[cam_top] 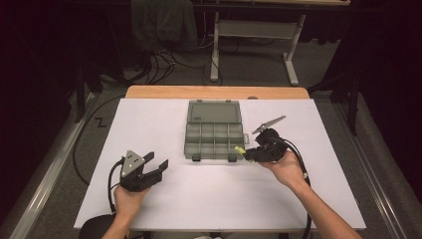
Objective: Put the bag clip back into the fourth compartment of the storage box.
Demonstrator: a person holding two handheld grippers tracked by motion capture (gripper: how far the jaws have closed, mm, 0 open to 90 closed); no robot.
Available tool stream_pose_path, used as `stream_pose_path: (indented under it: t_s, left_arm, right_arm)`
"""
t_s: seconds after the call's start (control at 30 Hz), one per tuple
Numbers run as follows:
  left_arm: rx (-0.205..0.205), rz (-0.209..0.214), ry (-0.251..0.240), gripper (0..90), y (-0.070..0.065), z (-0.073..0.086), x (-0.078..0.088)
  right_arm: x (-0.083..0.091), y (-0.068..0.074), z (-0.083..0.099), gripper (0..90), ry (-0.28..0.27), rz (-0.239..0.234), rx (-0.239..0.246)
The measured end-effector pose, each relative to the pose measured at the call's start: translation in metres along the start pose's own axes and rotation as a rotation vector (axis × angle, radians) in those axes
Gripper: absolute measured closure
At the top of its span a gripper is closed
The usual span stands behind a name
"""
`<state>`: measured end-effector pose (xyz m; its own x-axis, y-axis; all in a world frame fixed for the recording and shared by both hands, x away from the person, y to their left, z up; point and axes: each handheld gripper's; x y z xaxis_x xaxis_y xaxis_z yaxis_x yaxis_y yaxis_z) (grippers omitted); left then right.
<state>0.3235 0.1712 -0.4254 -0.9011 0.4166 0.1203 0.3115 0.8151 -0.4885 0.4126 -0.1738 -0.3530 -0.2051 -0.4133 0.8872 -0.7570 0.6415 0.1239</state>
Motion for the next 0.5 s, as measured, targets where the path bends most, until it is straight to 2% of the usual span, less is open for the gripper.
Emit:
stream_pose_path:
  t_s: [0.5]
  left_arm:
    - [0.0, 0.004, -0.004, 39.9, 0.0, -0.001, 0.001]
  right_arm:
    - [0.003, -0.012, -0.019, 80.0, 0.001, 0.045, -0.037]
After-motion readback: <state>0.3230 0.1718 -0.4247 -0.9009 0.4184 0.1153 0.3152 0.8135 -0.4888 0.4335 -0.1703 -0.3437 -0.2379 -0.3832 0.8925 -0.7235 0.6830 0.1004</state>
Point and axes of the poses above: each handheld gripper's, and its own axes: x roughly backward along the jaws, z roughly out of its underside, y roughly to its left, and after that the axes turned 7 degrees about y, right-handed
